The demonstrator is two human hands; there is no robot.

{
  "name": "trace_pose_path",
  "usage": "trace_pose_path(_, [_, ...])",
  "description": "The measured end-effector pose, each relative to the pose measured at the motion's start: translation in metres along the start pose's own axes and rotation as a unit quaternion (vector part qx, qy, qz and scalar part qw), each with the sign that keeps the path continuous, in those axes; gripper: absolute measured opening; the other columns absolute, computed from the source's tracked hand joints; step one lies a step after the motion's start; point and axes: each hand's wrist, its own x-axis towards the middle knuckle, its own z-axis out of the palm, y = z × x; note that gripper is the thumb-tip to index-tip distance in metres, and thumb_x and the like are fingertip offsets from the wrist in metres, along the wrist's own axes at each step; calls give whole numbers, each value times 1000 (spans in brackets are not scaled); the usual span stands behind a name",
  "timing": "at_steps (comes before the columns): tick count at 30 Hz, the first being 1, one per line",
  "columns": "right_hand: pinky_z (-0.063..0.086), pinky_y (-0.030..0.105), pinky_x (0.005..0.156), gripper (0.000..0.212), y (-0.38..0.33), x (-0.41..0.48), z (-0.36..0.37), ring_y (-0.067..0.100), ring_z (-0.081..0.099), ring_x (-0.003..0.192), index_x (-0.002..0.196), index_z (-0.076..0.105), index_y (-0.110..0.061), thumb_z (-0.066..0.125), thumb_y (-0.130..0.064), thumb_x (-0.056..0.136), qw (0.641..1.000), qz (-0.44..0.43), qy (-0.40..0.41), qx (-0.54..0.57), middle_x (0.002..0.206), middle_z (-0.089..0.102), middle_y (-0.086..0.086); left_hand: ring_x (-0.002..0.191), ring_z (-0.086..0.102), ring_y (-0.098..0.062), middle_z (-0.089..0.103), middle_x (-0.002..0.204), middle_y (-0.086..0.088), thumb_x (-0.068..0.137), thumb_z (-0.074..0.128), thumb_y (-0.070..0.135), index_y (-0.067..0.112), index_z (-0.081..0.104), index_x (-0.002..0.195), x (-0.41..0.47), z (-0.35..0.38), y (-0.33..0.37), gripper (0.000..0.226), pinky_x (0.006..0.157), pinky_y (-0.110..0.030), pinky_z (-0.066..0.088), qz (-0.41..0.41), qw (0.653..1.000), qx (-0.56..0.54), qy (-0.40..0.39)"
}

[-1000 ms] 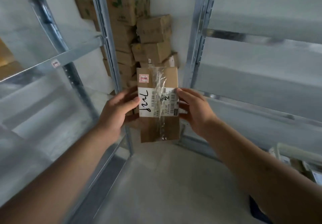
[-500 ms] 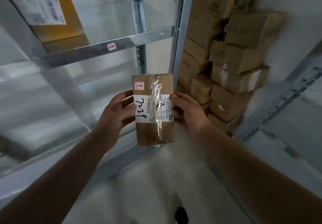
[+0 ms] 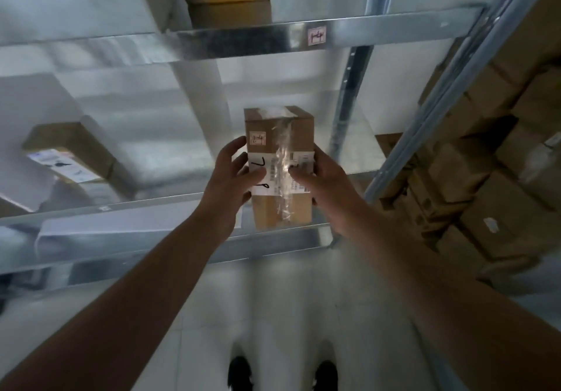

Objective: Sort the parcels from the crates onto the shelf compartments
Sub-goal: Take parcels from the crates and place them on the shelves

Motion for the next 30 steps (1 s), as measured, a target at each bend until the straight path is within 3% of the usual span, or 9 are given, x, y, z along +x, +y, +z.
trace_pose_path(2, [56, 29, 92, 48, 5, 15, 8, 8, 71, 112, 139, 61, -35, 73, -15, 98, 1000, -18, -11, -3, 116, 77, -11, 124, 67, -24, 73, 129, 4, 95, 64, -3, 35, 48, 146, 14, -5, -3, 66, 112, -60, 48, 7, 1000, -9, 9])
trace_pose_path(7, [58, 46, 105, 63, 25, 52, 16, 20, 70, 122, 145, 56, -26, 79, -14, 88, 998, -67, -15, -17, 126, 75, -2, 122, 69, -23, 72, 131, -3, 88, 65, -12, 19, 54, 144, 47, -16, -19, 66, 107, -57, 54, 43, 999, 23, -6])
trace_pose_path(11, [60, 36, 98, 68, 47, 69, 25, 14, 72, 118, 149, 51, -21, 81, -9, 89, 993, -109, -7, -48, 125, 75, -5, 119, 71, -25, 76, 125, -2, 77, 73, -1, 23, 62, 135, 68, -23, -38, 63, 104, -58, 56, 68, 997, 48, -5])
trace_pose_path(16, [60, 39, 101, 72, 75, 85, 31, 18, 69, 125, 151, 48, -13, 82, -10, 87, 988, -143, 0, -54, 132, 72, 1, 121, 69, -27, 75, 124, -1, 79, 71, -17, 23, 61, 135, 90, -34, -72, 70, 99, -59, 59, 105, 992, 72, -4])
trace_pose_path(21, [60, 26, 92, 67, 103, 88, 37, 12, 72, 118, 148, 53, -11, 82, -1, 88, 985, -157, 24, -60, 125, 76, -7, 119, 71, -23, 75, 123, -1, 86, 70, -14, 20, 58, 139, 96, -45, -96, 64, 100, -49, 60, 132, 989, 67, -7])
trace_pose_path(25, [59, 19, 85, 67, 120, 85, 43, 4, 72, 115, 144, 56, -18, 85, -5, 86, 986, -154, 41, -52, 117, 76, -20, 116, 73, -22, 76, 121, 0, 89, 71, -13, 14, 55, 142, 95, -49, -115, 62, 94, -43, 63, 145, 987, 68, -13])
trace_pose_path(30, [60, 37, 94, 75, 131, 98, 45, 16, 72, 119, 150, 50, -14, 84, -16, 83, 984, -167, 38, -38, 124, 76, -8, 110, 73, -8, 77, 114, 15, 91, 73, -8, 20, 55, 136, 101, -48, -130, 56, 83, -24, 61, 174, 979, 101, 26])
